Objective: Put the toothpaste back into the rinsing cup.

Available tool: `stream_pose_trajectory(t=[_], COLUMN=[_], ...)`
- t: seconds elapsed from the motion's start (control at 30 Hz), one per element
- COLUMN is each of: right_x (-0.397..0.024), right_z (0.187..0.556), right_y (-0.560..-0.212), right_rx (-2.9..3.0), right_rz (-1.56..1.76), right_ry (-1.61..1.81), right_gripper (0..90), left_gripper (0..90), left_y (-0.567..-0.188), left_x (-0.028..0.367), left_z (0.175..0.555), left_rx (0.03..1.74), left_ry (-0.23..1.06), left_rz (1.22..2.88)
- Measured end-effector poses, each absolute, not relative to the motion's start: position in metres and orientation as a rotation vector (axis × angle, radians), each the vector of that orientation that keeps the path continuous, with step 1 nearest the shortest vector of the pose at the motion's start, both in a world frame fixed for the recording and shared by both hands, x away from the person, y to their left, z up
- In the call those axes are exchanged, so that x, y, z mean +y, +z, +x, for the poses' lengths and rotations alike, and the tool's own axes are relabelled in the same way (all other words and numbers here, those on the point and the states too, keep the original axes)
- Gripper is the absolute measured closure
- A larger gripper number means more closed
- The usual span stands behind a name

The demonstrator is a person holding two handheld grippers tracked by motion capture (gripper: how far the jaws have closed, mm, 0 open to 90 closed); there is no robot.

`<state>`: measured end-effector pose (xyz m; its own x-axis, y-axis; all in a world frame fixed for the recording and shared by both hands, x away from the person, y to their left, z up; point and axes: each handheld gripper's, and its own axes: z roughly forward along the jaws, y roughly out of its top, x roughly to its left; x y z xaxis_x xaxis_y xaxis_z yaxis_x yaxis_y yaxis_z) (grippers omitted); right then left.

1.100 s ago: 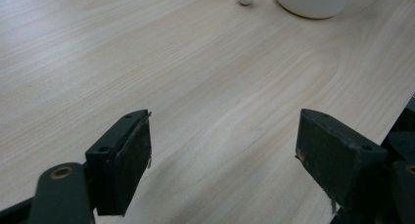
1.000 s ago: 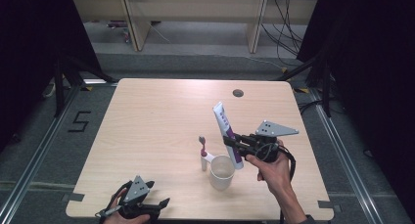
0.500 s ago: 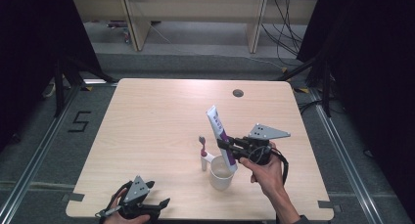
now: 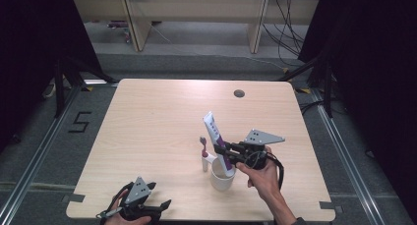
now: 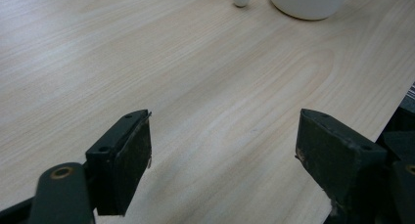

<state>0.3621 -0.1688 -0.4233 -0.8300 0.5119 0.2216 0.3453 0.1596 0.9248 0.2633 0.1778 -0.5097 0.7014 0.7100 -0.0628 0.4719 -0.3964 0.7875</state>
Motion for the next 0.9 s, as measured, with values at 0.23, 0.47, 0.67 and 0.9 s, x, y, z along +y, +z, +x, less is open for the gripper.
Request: stream_pose_trajectory(t=[0.23, 0.47, 0.67, 0.9], right_x=[-0.167, -0.167, -0.167, -0.170], right_z=[0.362, 0.358, 0.356, 0.355], right_y=[-0.435, -0.441, -0.448, -0.456], right_rx=[2.288, 2.331, 2.361, 2.412], right_rz=[0.834, 0.848, 0.828, 0.806], right_ry=[1.747, 1.710, 1.668, 1.602], right_gripper=[76.4, 76.3, 76.1, 76.0], left_gripper=[20.8, 20.9, 20.9, 20.9], left_y=[-0.510, -0.510, -0.511, -0.511], left_x=[0.178, 0.178, 0.176, 0.176], left_z=[0.263, 0.263, 0.263, 0.263], left_rx=[0.900, 0.901, 0.908, 0.906], left_ry=[0.360, 0.360, 0.360, 0.357], left_rz=[2.061, 2.067, 2.042, 2.047])
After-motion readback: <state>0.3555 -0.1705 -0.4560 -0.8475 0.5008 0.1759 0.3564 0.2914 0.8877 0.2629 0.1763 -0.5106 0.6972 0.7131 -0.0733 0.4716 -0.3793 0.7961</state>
